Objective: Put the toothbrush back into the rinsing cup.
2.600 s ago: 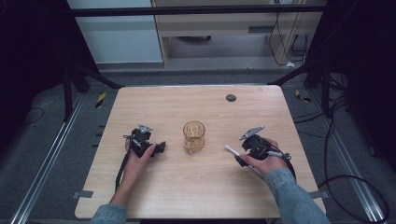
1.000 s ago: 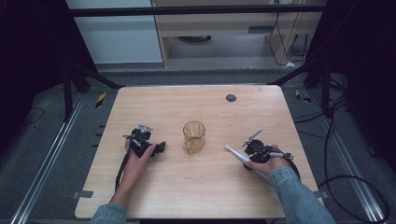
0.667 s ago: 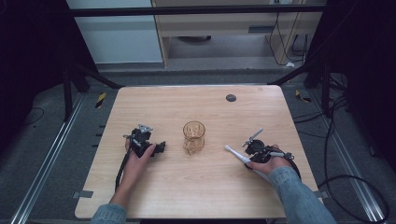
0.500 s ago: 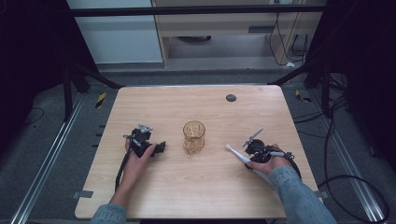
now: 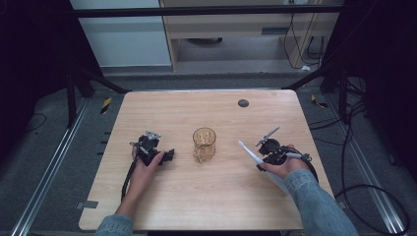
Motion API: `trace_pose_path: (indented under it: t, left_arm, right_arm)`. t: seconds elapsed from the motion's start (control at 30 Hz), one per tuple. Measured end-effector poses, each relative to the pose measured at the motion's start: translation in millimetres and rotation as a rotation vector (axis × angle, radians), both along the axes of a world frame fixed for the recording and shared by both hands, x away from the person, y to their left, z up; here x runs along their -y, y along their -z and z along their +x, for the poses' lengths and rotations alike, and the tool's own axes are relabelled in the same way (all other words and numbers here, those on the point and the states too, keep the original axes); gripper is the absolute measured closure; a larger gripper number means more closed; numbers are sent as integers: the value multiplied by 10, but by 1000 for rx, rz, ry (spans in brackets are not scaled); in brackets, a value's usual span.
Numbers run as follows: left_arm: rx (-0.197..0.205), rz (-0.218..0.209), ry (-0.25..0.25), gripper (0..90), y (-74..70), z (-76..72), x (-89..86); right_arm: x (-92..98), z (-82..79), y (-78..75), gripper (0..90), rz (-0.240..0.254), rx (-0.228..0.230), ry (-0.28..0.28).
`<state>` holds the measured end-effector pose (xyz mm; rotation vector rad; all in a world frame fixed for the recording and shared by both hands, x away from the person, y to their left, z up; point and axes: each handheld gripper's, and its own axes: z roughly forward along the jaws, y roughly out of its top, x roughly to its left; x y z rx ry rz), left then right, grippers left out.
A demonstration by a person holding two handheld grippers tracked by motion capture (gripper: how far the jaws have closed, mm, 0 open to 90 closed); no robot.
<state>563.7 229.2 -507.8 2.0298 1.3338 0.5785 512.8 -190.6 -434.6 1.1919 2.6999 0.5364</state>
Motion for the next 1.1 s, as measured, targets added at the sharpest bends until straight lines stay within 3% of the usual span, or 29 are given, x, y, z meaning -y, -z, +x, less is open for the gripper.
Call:
trace_pose_path:
  t: [0.33, 0.87, 1.1]
  left_arm:
    - [0, 0, 0, 0, 0, 0, 0]
    - [0, 0, 0, 0, 0, 0, 1]
    - [0, -1, -1, 0, 0, 0, 1]
  right_arm:
    - [43, 67, -274, 670, 71, 94, 29]
    - [-16, 218, -506, 670, 161, 208, 95]
    - [-102, 312, -515, 670, 203, 237, 115]
